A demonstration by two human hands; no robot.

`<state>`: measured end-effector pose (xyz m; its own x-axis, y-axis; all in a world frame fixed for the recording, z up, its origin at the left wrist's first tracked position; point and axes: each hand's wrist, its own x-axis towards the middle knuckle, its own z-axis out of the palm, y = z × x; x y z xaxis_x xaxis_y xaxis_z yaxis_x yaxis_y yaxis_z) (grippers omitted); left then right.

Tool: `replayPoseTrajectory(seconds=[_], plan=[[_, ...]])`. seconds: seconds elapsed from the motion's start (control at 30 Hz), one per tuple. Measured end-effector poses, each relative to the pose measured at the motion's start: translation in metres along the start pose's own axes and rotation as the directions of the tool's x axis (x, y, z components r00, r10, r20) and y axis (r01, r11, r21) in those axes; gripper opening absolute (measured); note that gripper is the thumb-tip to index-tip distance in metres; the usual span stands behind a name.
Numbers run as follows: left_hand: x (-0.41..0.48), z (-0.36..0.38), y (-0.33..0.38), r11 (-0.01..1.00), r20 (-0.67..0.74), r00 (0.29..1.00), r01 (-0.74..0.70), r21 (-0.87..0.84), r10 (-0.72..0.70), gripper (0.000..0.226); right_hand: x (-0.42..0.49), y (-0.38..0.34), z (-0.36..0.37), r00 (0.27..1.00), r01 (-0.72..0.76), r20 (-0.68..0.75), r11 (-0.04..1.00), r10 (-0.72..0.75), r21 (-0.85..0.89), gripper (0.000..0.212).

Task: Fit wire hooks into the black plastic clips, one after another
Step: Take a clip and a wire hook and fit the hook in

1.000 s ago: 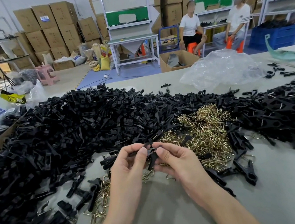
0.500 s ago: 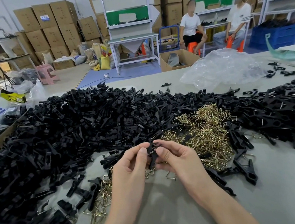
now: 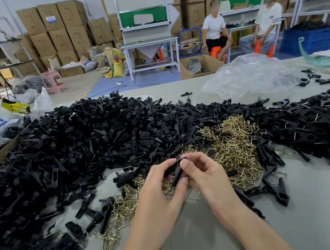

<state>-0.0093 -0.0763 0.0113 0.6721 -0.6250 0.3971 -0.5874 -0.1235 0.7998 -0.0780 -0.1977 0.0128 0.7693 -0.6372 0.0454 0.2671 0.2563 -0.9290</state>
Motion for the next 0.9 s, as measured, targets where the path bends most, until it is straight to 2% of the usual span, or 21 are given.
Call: replayPoseTrajectory(seconds=[0.13,0.23,0.27,0.4,0.47,0.53,0.73,0.9], plan=[[-0.001,0.002,-0.004,0.999,-0.026,1.0,-0.015,0.036,0.016,0.032,0.0,0.003,0.001,1.0,0.031,0.001,0.999,-0.031,0.017,0.026],[-0.002,0.003,-0.005,0.999,-0.05,0.998,0.05,0.007,-0.049,0.051,0.002,-0.003,-0.002,0.994,0.108,-0.027,0.994,-0.108,0.01,0.033],[-0.002,0.003,-0.006,0.998,-0.058,0.997,0.049,0.038,-0.047,0.051,0.004,-0.006,-0.006,0.991,0.121,-0.058,0.992,-0.12,0.029,0.037],[-0.004,0.001,-0.01,0.932,-0.006,0.999,-0.039,0.36,0.044,0.029,0.01,-0.013,-0.016,0.984,0.123,-0.148,0.973,-0.095,0.194,0.03],[-0.005,0.004,-0.012,0.843,0.095,0.993,-0.109,0.526,0.069,0.037,0.011,-0.014,-0.016,0.985,0.108,-0.157,0.963,-0.07,0.248,0.027],[-0.005,0.009,-0.014,0.774,0.15,0.988,-0.131,0.619,0.047,0.042,0.01,-0.015,-0.014,0.987,0.086,-0.153,0.957,-0.045,0.276,0.026],[-0.001,0.01,-0.015,0.763,0.096,0.994,-0.103,0.638,0.054,0.012,0.007,-0.018,-0.012,0.988,0.041,-0.154,0.956,0.004,0.29,0.024],[-0.002,0.009,-0.015,0.783,0.089,0.991,-0.132,0.607,0.098,0.003,0.006,-0.02,-0.012,0.989,0.027,-0.149,0.955,0.018,0.295,0.024]])
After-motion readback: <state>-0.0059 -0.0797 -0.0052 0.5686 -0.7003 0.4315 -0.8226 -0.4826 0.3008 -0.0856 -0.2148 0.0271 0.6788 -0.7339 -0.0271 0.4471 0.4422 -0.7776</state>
